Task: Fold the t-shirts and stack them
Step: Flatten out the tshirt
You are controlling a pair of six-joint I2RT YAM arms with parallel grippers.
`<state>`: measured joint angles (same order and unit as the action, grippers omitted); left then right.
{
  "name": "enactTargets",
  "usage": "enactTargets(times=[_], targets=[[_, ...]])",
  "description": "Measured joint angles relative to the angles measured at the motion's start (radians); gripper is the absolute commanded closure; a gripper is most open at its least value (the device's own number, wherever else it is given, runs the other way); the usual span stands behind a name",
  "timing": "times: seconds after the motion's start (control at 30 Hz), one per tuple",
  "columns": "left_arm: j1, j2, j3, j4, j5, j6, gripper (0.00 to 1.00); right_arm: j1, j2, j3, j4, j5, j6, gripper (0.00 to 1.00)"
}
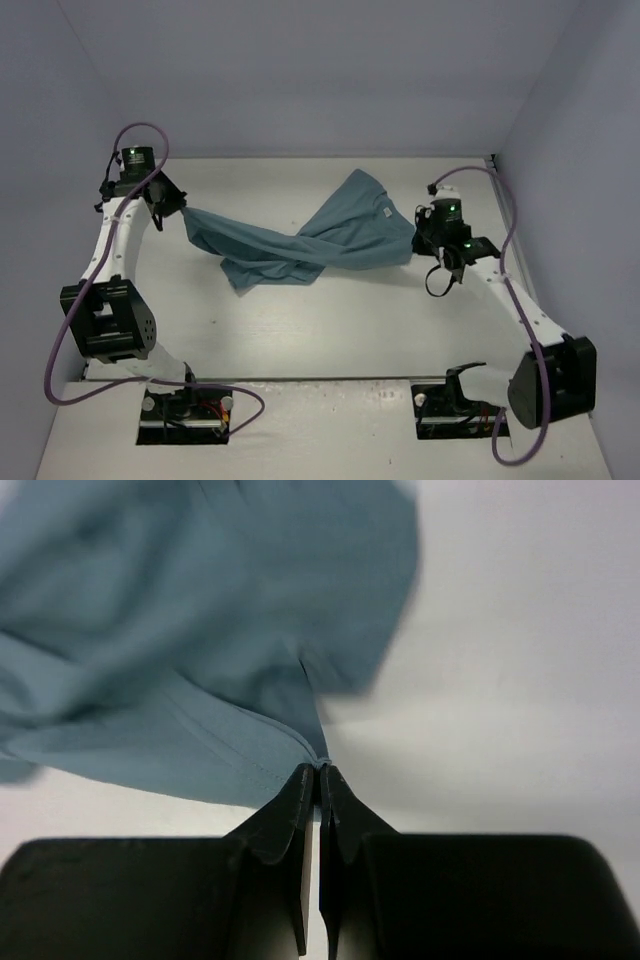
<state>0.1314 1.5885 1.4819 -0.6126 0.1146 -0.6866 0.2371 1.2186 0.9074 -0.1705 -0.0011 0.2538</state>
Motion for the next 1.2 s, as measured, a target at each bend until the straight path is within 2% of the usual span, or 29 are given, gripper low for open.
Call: enactTargets(times=[0.27,0.53,0.9,1.2], targets=[[0.000,-0.048,0.366,-0.054,0.091,0.006,1.00,0.000,-0.068,0.569,-0.041,0.105,-0.240,1.00],[0.000,-0.106,0.692,-0.064,0.205,0.025,1.00,0.000,-0.007,0.961,-0.086,0.149,-0.437,1.00],[-0.015,-0.266,0.784,-0.015,0.304,0.096,1.00,0.000,0.060,1.300,-0.118,0.162,-0.570,1.00],[-0.057,-0.363,0.784,-0.009,0.315,0.133,1.00,0.000,0.010,1.352,-0.103,0.150,-0.613,1.00]])
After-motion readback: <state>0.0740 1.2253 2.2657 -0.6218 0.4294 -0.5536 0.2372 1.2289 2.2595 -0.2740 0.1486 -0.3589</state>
